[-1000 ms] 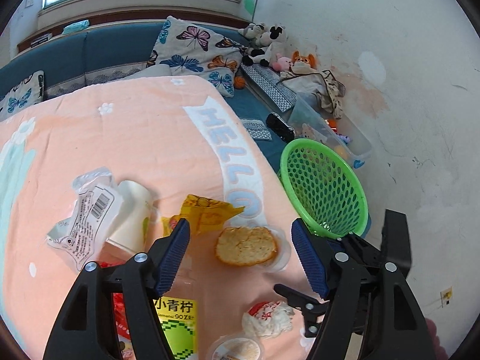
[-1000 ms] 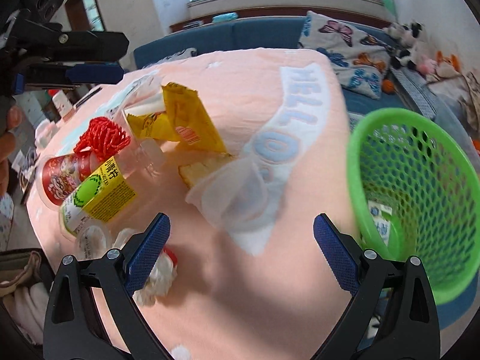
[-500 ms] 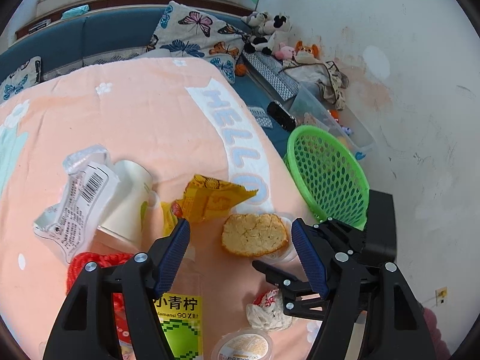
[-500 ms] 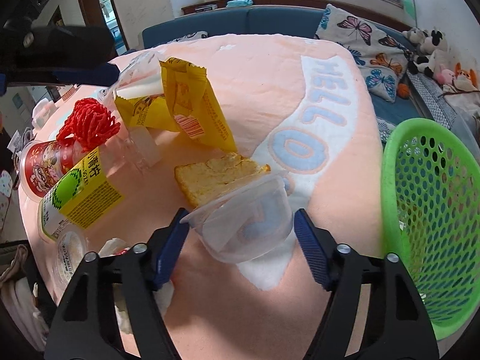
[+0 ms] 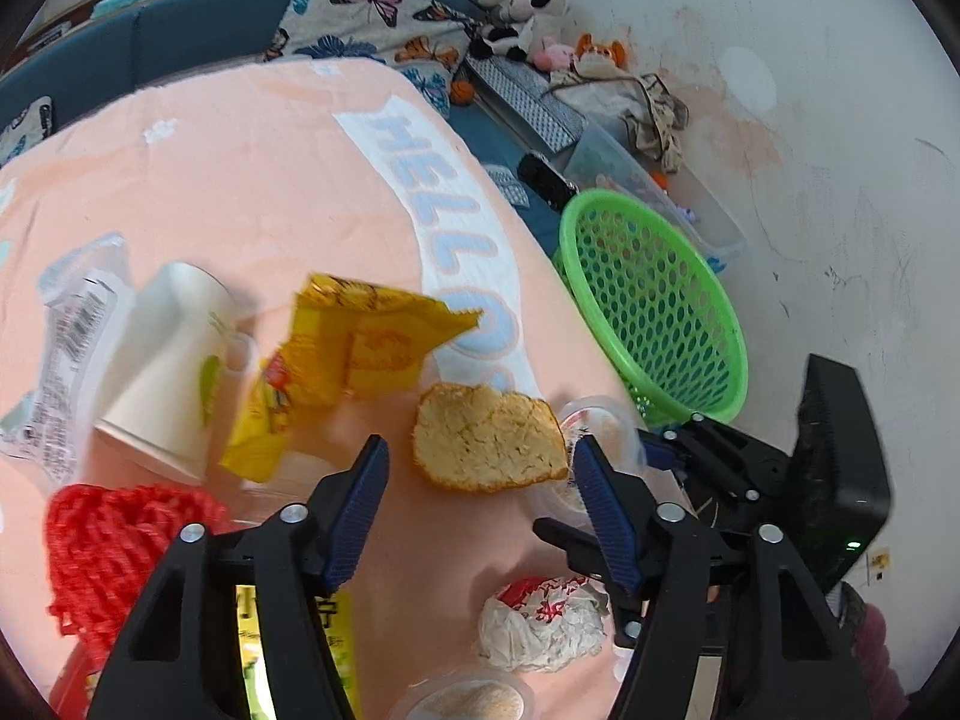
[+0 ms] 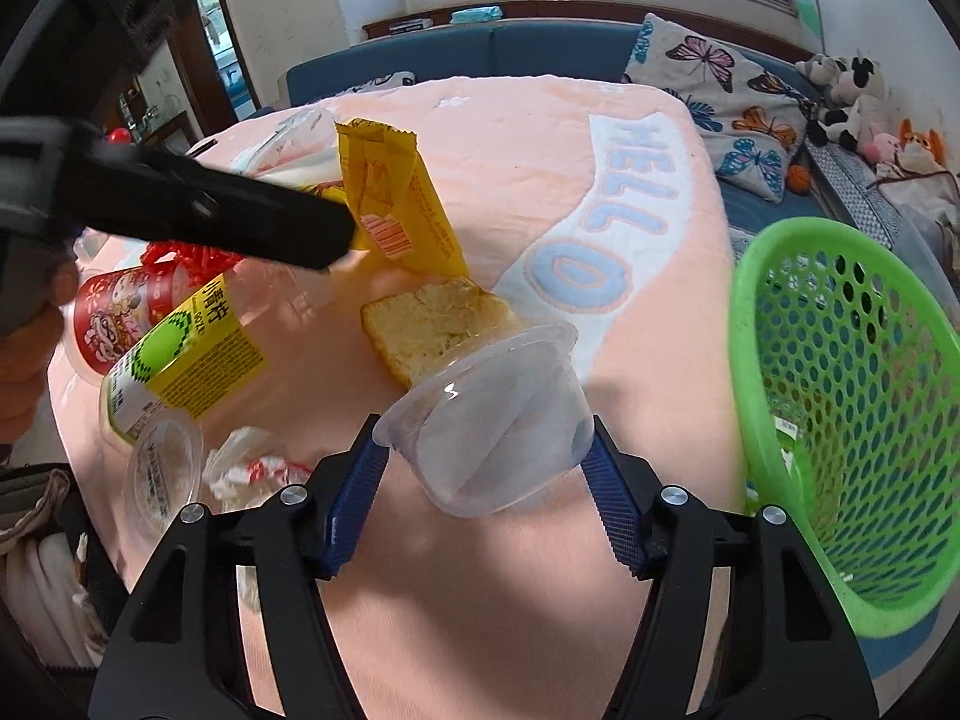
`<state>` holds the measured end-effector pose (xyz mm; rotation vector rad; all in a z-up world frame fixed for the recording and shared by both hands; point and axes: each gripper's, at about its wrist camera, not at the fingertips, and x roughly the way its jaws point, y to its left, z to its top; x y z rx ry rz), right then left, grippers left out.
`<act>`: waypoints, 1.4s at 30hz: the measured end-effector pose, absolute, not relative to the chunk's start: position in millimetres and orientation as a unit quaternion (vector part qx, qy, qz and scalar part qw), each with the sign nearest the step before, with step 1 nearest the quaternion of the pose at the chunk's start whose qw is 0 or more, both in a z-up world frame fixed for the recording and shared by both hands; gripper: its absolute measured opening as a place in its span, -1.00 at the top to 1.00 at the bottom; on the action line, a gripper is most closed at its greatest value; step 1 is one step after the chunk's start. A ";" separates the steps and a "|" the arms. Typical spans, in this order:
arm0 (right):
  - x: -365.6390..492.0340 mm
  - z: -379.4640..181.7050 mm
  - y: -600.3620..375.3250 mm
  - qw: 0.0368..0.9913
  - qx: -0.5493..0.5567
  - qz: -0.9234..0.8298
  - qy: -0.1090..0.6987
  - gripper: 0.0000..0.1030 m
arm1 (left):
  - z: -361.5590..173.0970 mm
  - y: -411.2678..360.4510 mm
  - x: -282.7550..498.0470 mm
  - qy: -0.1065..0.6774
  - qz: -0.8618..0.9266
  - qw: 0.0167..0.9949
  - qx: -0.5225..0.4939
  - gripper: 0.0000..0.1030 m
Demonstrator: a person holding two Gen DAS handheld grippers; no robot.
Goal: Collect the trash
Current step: 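Grasp the bread slice with the left gripper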
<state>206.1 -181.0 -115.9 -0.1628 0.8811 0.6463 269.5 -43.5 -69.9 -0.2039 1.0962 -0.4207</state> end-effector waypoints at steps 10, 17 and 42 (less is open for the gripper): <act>189.0 -111.4 -202.0 0.857 -0.053 0.304 0.412 -0.26 | -96.7 -60.1 286.6 0.541 -0.187 0.816 -0.082 -0.16; 181.9 -109.0 -209.6 0.860 -0.043 0.305 0.407 -0.26 | -105.0 -60.1 291.6 0.547 -0.176 0.815 -0.071 -0.16; 174.6 -103.6 -226.9 0.873 -0.022 0.287 0.394 -0.26 | -112.3 -70.2 290.5 0.546 -0.154 0.823 -0.033 0.79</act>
